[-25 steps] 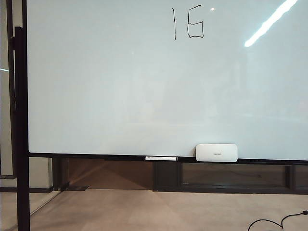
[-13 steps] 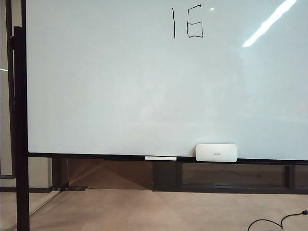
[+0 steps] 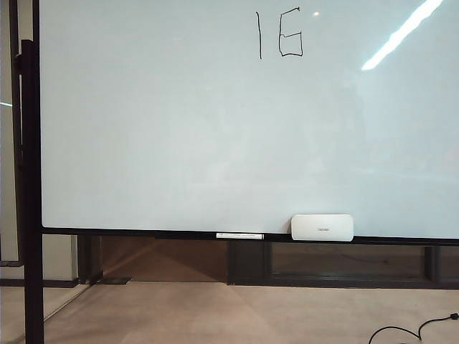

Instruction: Reach to the right to find the marker pen, pick it up, and write the number 16 on the whiteboard.

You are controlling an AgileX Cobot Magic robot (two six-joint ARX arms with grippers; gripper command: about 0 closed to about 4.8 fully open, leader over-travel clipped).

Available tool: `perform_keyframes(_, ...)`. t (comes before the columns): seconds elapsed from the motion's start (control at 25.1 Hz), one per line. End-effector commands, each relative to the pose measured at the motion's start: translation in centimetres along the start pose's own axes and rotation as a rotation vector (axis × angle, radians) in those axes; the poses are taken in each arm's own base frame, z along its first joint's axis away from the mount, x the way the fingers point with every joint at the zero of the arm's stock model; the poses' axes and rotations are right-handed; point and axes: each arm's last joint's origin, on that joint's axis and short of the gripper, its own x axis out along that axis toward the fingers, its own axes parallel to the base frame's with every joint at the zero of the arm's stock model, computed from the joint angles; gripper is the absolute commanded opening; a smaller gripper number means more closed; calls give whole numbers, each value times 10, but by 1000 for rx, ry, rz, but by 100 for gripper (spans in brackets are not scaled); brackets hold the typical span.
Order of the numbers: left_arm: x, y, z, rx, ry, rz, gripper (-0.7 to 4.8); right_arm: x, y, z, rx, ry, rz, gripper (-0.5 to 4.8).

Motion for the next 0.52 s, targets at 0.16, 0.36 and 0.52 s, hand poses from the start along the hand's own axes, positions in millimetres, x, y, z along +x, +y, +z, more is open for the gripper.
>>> perform_keyframes(0.16, 34, 13, -8, -50, -40, -54, -5, 45, 5, -15, 19, 153, 61, -2)
perform_keyframes(0.36, 65, 26, -25, -103, -33, -73, -4, 101, 10, -24, 43, 130, 206, -2)
perform_keyframes(0.52, 86, 35, -41, -147, -34, -66, 4, 136, 6, -33, 54, 65, 209, -2)
